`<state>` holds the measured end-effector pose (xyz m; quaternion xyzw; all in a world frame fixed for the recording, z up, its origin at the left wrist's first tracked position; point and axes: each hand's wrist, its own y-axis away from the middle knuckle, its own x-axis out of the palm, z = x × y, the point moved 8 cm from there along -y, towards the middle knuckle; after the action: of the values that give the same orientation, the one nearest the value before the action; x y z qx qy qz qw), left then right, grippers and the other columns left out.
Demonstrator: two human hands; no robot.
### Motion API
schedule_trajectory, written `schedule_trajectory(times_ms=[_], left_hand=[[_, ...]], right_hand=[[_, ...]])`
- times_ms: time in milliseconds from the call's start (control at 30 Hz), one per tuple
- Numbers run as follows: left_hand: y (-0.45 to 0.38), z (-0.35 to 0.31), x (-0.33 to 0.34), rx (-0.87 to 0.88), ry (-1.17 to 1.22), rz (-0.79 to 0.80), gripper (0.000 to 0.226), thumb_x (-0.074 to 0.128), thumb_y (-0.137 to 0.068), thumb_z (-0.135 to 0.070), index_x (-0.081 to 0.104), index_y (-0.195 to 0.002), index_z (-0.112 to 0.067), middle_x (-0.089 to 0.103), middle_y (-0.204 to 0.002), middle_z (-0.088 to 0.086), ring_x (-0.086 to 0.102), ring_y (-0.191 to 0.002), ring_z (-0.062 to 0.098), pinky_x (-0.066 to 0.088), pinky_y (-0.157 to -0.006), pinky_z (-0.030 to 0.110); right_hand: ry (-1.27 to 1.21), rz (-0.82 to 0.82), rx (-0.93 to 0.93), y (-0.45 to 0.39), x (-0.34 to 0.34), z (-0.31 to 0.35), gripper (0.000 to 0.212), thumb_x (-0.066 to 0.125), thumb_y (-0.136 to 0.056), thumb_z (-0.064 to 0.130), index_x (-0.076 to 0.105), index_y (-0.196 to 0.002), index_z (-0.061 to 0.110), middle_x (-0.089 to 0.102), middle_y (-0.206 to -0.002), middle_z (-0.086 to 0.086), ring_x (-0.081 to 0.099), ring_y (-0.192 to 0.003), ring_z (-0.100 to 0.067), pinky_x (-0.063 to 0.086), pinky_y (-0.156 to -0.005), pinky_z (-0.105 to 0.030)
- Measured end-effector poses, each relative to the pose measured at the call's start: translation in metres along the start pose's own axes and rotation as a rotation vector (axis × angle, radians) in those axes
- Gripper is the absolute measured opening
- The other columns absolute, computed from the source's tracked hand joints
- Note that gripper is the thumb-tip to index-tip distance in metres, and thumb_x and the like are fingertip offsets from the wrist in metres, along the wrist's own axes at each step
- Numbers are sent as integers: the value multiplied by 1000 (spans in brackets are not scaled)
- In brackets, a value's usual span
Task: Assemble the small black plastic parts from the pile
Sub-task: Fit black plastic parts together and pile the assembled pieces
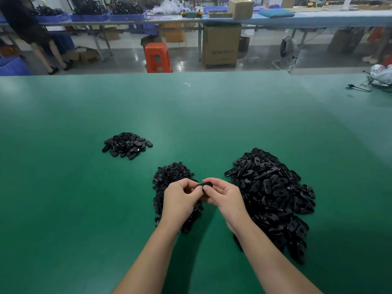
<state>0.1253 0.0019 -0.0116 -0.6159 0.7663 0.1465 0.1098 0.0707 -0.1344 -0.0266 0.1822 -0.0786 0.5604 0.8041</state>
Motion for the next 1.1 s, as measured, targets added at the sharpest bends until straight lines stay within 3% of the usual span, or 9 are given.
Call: schedule_trajectory(times_ms=[367,467,567,633,733,900,1100], left_hand=[[5,1,3,5,-36,-33,10,77,-81,-21,72,-73,-20,72,-65,-3,62,-55,12,54,-59,35],[7,1,2,31,-74,-52,10,77,-82,-24,72,-73,-22,72,-68,-6,64,-61,11,53,-62,32],[5,3,0,55,-77,-24,7,76,-85,-23,76,-79,-25,73,-73,-10,68,-69,7,53,-65,22],[3,2,-1,78,-98,-3,7,75,-87,-23,78,-81,-27,73,-74,-15,66,-67,0,46,-62,12],[1,1,-1,85,-100,23,10,73,-90,-23,80,-83,-27,74,-73,-17,64,-63,-3,44,-61,10],[0,2,-2,84,-100,21,10,73,-90,-21,81,-86,-26,74,-75,-14,64,-63,-2,46,-64,15],[0,0,-4,116,-126,-3,10,74,-90,-19,81,-86,-25,73,-74,-13,63,-66,-4,43,-64,10]], right_hand=[[-4,-15,51,-3,-4,-11,14,62,-94,-7,71,-101,2,77,-94,-15,75,-84,-19,60,-72,-26],[23,-8,49,-4,-3,-14,15,63,-93,-5,71,-103,4,77,-94,-12,73,-85,-18,61,-76,-29],[86,-5,33,-5,-4,-13,18,68,-92,-1,72,-106,9,72,-79,-1,69,-79,-14,61,-82,-30],[142,6,28,-6,-4,-12,20,67,-92,0,71,-108,12,68,-69,8,66,-72,-6,58,-76,-23],[185,16,28,-7,-3,-11,20,63,-94,-3,70,-107,11,66,-62,12,64,-65,0,54,-68,-16],[229,5,35,-11,-2,-8,21,64,-92,-7,72,-92,12,68,-70,5,67,-75,-13,61,-80,-31],[311,2,22,-13,0,-6,21,63,-93,-5,70,-90,14,65,-76,-2,66,-78,-18,61,-85,-38]])
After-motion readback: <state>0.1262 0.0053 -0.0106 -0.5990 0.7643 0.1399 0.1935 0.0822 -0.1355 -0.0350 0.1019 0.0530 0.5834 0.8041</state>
